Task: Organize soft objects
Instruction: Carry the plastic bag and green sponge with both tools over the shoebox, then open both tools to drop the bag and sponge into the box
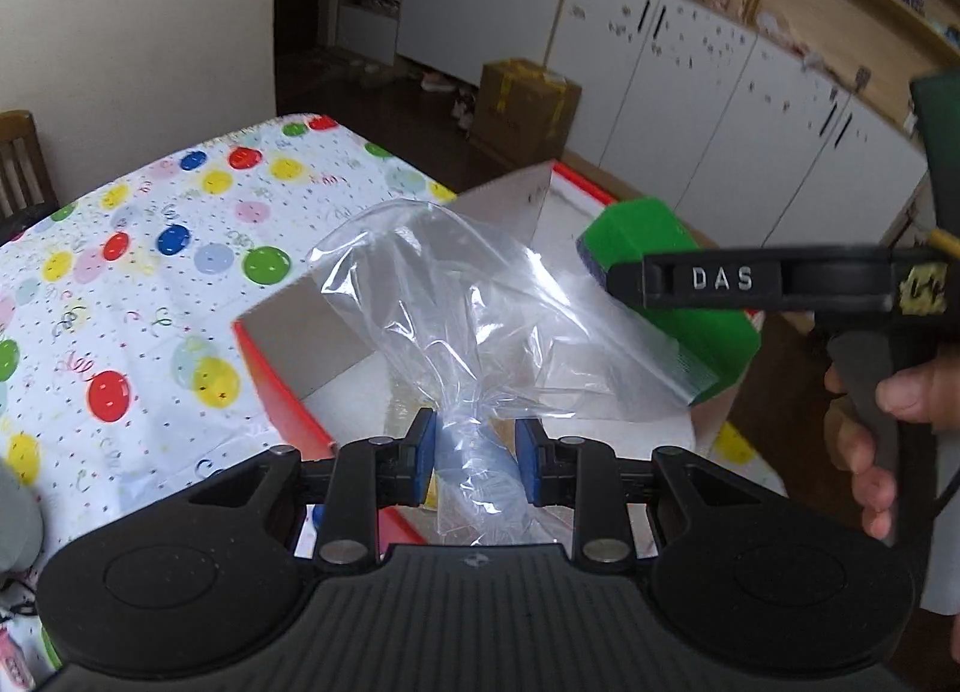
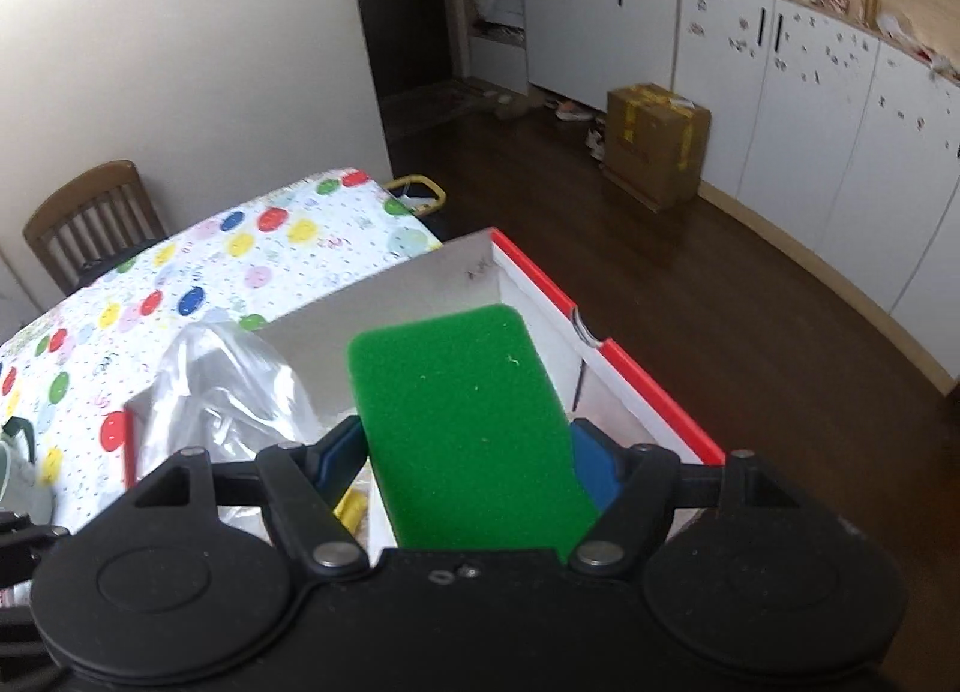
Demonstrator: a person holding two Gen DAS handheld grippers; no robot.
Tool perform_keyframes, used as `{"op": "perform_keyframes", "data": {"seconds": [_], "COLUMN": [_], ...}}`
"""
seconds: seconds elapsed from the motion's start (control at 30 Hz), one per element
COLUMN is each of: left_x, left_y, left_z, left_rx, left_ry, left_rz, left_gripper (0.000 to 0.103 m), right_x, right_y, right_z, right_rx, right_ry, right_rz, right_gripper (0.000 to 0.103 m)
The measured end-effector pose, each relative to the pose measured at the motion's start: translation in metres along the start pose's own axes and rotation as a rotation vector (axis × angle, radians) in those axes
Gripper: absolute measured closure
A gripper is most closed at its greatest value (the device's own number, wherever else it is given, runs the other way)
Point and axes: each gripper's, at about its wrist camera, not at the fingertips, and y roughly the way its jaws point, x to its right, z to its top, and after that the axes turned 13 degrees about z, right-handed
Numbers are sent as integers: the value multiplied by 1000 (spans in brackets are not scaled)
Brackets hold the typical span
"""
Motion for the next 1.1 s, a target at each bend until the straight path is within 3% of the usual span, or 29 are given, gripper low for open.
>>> {"op": "perform_keyframes", "data": {"seconds": [0.3, 0.77, 1.1], "left_x": [20, 32, 37], "left_y": [39, 91, 96], "left_z": [4, 1, 2], "left_rx": [-56, -232, -259], "left_ry": [40, 62, 98], "left_rz": [12, -7, 4], "left_gripper": [76, 76, 76], "right_x": [6, 15, 12], "right_y": [33, 65, 71], "right_z": [1, -6, -6], "right_rx": [-60, -131, -141], "right_ry": [13, 3, -11], "right_rz": [-47, -80, -83], "right_gripper": [31, 30, 28]}}
